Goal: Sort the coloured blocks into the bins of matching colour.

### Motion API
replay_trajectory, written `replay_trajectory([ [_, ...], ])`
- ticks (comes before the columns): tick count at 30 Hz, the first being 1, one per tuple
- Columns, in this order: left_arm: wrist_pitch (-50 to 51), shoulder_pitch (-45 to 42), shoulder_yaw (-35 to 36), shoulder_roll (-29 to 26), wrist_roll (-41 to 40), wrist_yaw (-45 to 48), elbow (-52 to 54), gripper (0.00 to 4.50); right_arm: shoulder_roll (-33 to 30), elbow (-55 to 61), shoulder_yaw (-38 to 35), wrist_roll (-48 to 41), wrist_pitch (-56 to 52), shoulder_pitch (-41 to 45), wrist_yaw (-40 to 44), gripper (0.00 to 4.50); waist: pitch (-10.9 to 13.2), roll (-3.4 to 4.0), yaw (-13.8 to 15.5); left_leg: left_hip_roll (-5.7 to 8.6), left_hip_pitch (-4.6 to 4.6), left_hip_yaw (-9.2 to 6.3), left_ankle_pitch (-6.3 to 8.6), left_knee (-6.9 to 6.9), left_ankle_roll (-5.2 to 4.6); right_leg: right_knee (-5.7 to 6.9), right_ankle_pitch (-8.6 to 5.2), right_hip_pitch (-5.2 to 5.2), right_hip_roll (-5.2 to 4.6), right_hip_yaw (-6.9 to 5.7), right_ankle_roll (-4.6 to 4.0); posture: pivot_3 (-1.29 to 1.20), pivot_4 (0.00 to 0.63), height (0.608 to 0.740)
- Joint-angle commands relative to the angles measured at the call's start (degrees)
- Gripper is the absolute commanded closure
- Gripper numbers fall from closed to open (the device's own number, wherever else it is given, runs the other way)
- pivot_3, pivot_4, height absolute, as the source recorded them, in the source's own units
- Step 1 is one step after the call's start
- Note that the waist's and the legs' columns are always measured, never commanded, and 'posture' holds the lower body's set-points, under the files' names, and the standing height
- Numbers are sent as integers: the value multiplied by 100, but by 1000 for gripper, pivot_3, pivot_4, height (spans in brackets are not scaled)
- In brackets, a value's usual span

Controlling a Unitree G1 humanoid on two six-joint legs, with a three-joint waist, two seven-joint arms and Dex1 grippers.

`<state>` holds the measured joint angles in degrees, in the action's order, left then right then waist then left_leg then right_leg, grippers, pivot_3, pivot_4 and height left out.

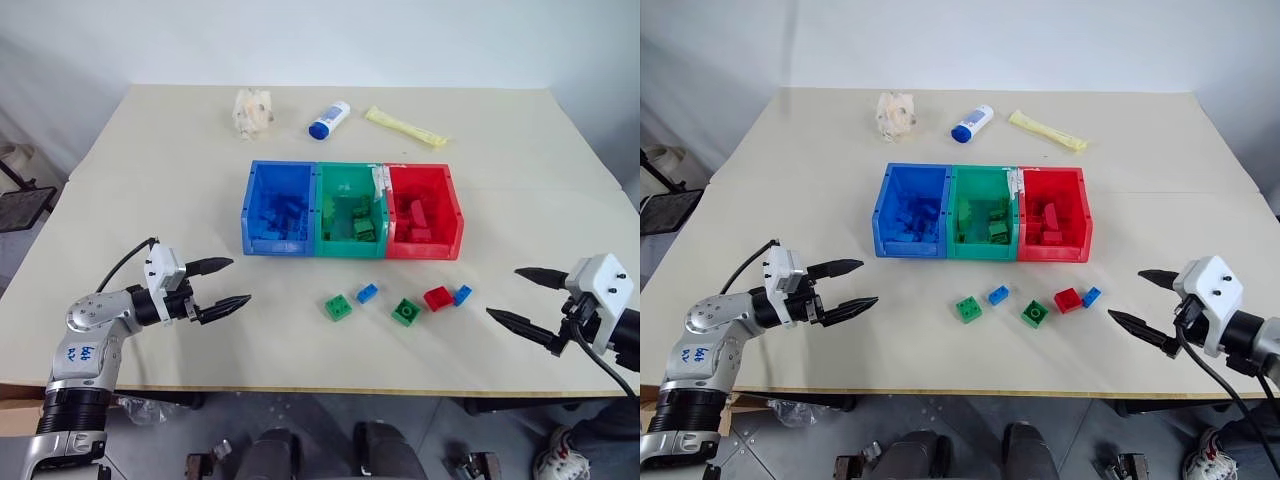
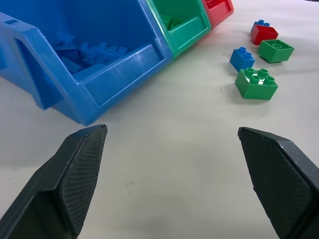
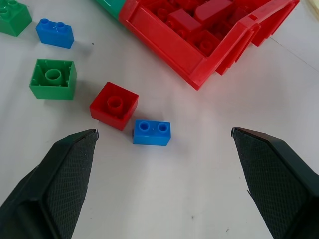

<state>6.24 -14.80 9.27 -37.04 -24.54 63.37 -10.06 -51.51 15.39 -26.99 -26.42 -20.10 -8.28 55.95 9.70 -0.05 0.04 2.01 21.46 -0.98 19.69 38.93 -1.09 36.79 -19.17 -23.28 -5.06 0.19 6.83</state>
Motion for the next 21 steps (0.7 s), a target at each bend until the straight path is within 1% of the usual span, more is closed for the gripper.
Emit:
replay_trajectory([
  [1,-37,-10,-2,1,-46,76,90,40,49,225,-218,-72,11,-26,-102,0,0,0,-1,0,0,0,0,0,0,0,0,0,0,0,0,0,150,740],
  [5,194,-57,-20,97,-77,-134,191,40,86,370,-250,-144,-157,-20,-255,0,0,0,0,0,0,0,0,0,0,1,0,0,0,-1,0,0,150,740],
  [8,438,-138,-52,173,-67,-365,342,40,8,457,-109,45,-348,1,-473,0,0,0,1,0,0,0,0,0,0,1,0,0,0,0,0,0,150,740],
  [11,440,-157,-93,205,-52,-324,308,40,4,525,-120,-30,-560,7,-531,0,0,0,1,1,0,0,0,0,0,2,0,0,0,0,0,0,150,740],
  [13,434,-172,-108,216,-123,-167,227,40,-6,555,-311,-68,-617,-167,-440,0,0,0,2,1,0,0,0,1,0,3,0,0,0,-1,0,0,150,740],
  [21,295,-198,-48,259,-248,157,164,40,-49,751,-1527,-66,-649,-1273,94,0,0,0,74,5,-2,0,2,2,-4,-2,0,5,-1,-1,0,0,150,740],
])
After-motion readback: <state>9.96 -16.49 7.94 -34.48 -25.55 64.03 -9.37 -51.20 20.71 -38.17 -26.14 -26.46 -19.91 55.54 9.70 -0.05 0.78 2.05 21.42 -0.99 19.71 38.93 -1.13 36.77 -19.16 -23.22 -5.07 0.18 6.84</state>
